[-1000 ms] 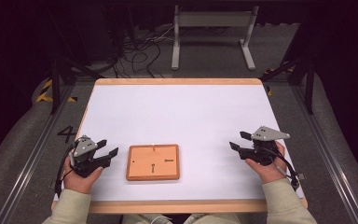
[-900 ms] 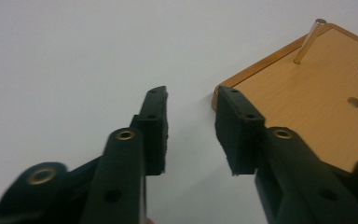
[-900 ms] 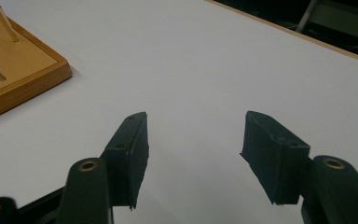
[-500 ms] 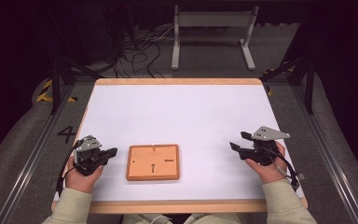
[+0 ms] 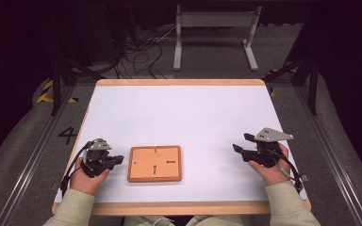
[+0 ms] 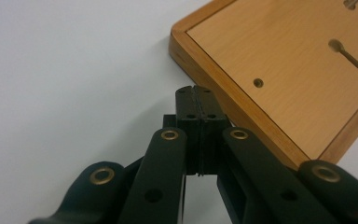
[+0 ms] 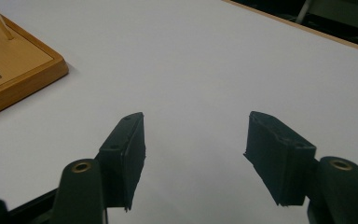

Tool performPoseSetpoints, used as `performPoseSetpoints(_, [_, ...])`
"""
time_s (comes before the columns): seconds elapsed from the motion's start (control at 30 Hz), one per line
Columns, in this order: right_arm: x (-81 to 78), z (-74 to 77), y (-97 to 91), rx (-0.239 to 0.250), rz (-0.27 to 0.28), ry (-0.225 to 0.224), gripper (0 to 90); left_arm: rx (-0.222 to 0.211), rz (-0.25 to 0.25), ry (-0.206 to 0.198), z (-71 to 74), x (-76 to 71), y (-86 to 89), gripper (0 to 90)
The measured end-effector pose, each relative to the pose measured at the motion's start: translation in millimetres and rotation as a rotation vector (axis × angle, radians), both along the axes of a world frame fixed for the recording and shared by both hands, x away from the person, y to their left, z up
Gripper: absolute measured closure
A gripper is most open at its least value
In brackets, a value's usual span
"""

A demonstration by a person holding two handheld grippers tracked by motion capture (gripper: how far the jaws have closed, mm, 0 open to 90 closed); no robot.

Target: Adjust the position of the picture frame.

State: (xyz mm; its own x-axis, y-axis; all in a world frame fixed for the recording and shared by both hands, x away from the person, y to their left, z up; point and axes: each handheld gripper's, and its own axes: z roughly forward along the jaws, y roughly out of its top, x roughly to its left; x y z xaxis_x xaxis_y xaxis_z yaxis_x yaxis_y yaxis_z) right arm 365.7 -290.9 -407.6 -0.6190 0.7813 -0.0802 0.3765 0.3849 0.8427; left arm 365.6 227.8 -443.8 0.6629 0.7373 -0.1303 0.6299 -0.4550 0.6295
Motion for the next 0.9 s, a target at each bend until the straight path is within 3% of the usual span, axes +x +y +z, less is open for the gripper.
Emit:
performPoseSetpoints(0.17, [-0.3,0.1,0.2,0.001,0.001,0.000,37.9,0.034,-0.060,0.063,-3.8,0.2,-11.2,90.0])
performPoseSetpoints(0.23, [-0.6,0.3,0.1,0.002,0.001,0.000,37.9,0.055,-0.064,0.065,-4.9,0.2,-13.8,90.0])
performPoseSetpoints(0.33, [-0.7,0.3,0.0,0.004,0.000,0.001,37.9,0.035,-0.062,0.079,-5.5,1.5,-12.4,90.0])
performPoseSetpoints(0.5, [-0.9,-0.4,1.3,-0.001,0.002,0.005,37.8,0.026,-0.070,0.077,-6.1,2.1,-17.2,90.0])
performPoseSetpoints(0.9, [-4.8,-1.1,-3.0,0.002,-0.014,0.012,37.6,0.013,-0.146,0.067,-6.7,9.9,-57.5,90.0])
